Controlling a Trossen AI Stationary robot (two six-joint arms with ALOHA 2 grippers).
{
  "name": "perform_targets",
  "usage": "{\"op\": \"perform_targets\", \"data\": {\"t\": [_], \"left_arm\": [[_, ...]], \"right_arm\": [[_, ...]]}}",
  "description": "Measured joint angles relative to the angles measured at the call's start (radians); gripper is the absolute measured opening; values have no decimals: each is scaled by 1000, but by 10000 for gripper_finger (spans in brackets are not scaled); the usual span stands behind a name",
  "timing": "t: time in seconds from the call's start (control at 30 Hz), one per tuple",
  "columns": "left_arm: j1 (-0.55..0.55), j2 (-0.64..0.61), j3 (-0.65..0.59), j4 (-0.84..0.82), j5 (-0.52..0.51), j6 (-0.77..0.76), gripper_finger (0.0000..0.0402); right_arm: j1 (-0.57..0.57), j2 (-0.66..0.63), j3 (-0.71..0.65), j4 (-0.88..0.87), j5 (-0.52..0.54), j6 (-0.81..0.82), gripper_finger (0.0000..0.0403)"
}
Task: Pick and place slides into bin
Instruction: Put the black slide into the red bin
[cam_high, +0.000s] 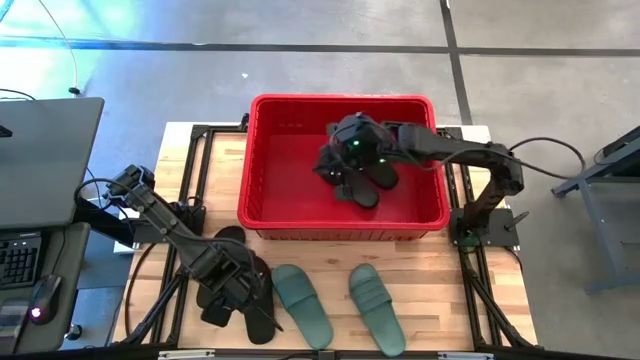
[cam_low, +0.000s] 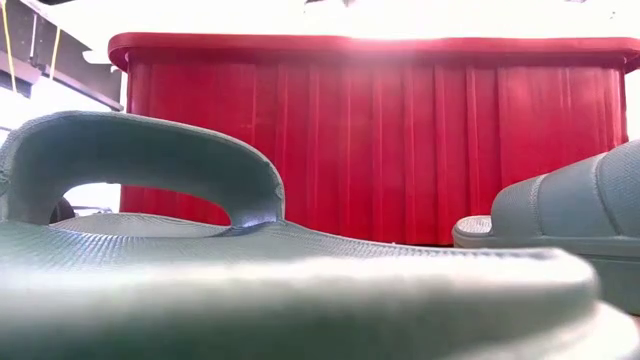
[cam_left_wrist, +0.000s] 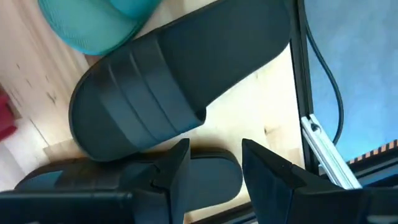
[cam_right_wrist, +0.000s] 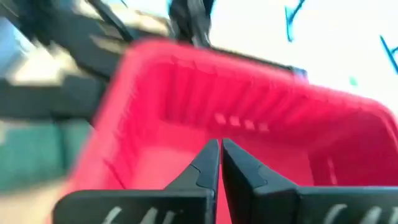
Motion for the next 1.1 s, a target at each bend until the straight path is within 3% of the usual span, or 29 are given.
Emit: {"op": "perform_targets", "data": {"t": [0.23, 0.43, 0.63, 0.93, 1.1], "left_arm": [[-57, 5, 0, -52, 0, -41, 129], [-129, 32, 1, -80, -14, -159, 129], [-161, 114, 0, -192, -25, -304, 129], [-102, 179, -58, -221, 15, -274, 129], [-69, 182, -122, -265, -49, -214, 129]], "right_arm": [[83, 0, 162, -148, -104, -22, 14], [156, 3, 178, -311, -28, -16, 68], [215, 17, 177, -381, -29, 97, 125], [260, 18, 177, -388, -32, 81, 162], [260, 18, 177, -390, -31, 77, 165]]}}
